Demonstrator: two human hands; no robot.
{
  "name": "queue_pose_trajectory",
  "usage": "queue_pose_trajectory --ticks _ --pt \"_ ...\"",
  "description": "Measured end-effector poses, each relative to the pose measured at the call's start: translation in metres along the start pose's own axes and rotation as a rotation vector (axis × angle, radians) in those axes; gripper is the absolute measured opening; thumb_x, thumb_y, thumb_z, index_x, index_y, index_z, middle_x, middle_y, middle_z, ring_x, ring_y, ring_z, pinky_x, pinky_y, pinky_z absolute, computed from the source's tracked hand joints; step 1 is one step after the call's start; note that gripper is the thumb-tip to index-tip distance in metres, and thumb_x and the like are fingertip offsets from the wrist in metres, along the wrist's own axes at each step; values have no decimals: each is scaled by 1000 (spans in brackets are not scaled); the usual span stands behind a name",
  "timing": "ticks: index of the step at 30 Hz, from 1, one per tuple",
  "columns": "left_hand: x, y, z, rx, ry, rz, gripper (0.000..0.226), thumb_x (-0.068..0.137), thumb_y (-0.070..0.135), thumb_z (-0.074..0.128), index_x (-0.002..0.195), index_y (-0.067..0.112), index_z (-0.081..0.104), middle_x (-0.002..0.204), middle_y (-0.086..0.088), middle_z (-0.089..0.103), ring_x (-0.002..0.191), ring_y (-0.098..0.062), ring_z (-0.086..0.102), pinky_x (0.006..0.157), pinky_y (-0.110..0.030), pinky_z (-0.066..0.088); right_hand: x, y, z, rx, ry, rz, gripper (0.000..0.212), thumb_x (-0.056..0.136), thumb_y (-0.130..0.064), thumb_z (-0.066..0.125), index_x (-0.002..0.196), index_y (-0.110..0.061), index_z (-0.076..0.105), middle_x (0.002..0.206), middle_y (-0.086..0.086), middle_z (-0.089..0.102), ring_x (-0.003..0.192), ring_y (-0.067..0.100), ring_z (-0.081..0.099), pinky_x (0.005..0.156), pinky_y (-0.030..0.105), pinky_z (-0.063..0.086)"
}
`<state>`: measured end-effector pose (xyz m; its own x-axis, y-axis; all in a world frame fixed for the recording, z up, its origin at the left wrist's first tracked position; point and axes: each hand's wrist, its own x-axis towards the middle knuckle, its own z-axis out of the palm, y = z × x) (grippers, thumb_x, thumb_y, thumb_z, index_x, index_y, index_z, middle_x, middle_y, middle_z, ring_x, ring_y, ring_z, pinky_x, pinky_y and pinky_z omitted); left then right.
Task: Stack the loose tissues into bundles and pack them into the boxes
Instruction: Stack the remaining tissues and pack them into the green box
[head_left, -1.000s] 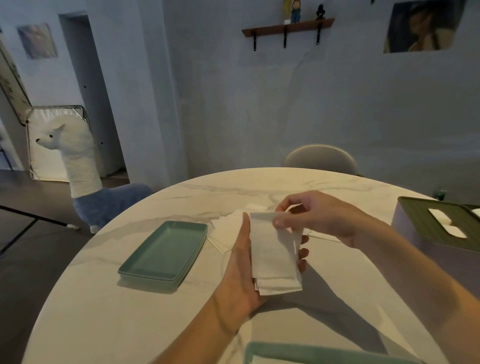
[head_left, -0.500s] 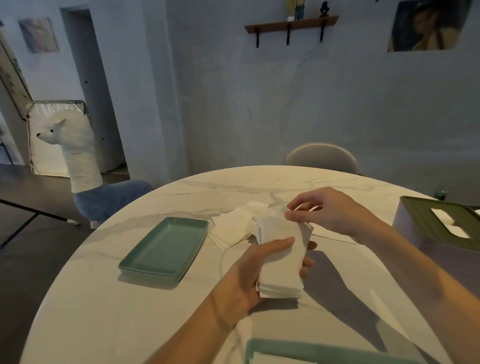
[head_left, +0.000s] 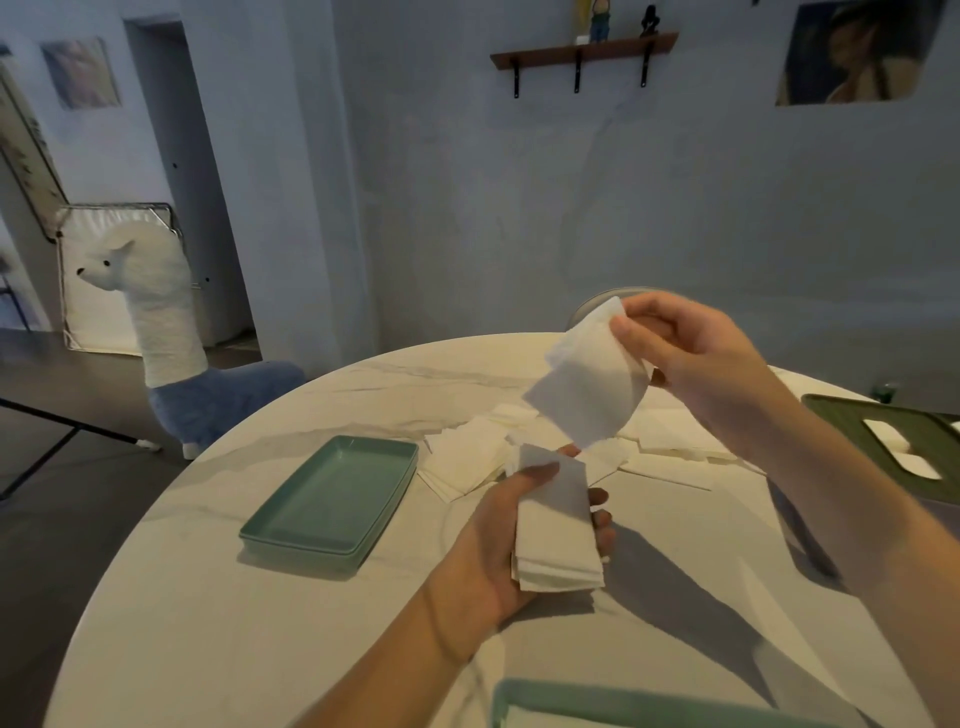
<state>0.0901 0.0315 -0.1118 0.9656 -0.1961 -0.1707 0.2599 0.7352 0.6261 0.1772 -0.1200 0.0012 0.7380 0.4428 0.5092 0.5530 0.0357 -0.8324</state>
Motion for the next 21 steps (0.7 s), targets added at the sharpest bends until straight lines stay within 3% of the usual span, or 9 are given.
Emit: queue_pose_trajectory --ticks 2,5,6,8,9,11,14,17,21 --pt "-9 -1 -2 47 -25 46 51 70 11 79 117 0 61 91 -14 68 78 -27 65 68 -35 59 -5 -9 -2 110 -193 32 20 99 -23 58 110 -9 69 87 -8 73 81 6 66 72 21 56" --pt "-27 -8 -3 416 37 256 21 98 15 65 119 17 64 106 7 77 80 -1 72 67 -19 58 -10 -8 1 -31 -383 65 27 93 -32 61 109 -13 69 87 -9 71 86 9 67 76 23 57" --pt "-26 -9 -5 435 61 306 17 100 14 62 115 20 67 100 8 78 75 2 71 64 -17 58 -10 -5 4 -122 -408 86 27 92 -37 62 108 -17 71 90 -10 71 88 9 67 77 22 57" --pt "-18 -5 -3 342 20 297 12 85 20 80 95 18 74 77 3 75 66 -5 71 63 -22 59 -9 4 12 -290 -421 158 24 91 -43 64 106 -27 72 93 -15 73 91 6 67 75 20 54" --pt "-11 -3 -2 223 -32 238 32 79 38 86 94 12 74 80 -5 74 71 -14 72 69 -30 61 -9 9 15 -379 -410 185 21 91 -46 65 104 -31 72 93 -17 73 91 5 67 75 18 52" --pt "-3 0 -1 88 -82 61 79 81 80 60 116 10 69 99 -17 72 87 -30 74 81 -44 61 -9 17 20 -528 -365 204 16 92 -45 66 102 -34 71 94 -19 72 90 5 67 74 15 49" --pt "1 1 -1 83 -171 -18 106 69 95 48 141 18 51 116 -20 71 104 -36 72 90 -50 59 -8 23 23 -542 -313 235 17 94 -42 67 105 -30 72 98 -16 72 92 5 66 73 16 47" --pt "1 -1 1 35 -191 -2 101 72 78 67 148 17 43 123 -25 67 109 -42 68 94 -55 56 -9 25 23 -520 -306 240 14 92 -43 69 100 -33 72 93 -19 72 89 4 66 70 15 47" --pt "-3 -3 -3 149 -119 84 73 82 30 77 143 5 44 114 -25 68 91 -37 69 110 -63 43 -7 27 19 -467 -254 258 3 90 -42 71 92 -40 71 93 -23 70 90 4 64 69 15 46"
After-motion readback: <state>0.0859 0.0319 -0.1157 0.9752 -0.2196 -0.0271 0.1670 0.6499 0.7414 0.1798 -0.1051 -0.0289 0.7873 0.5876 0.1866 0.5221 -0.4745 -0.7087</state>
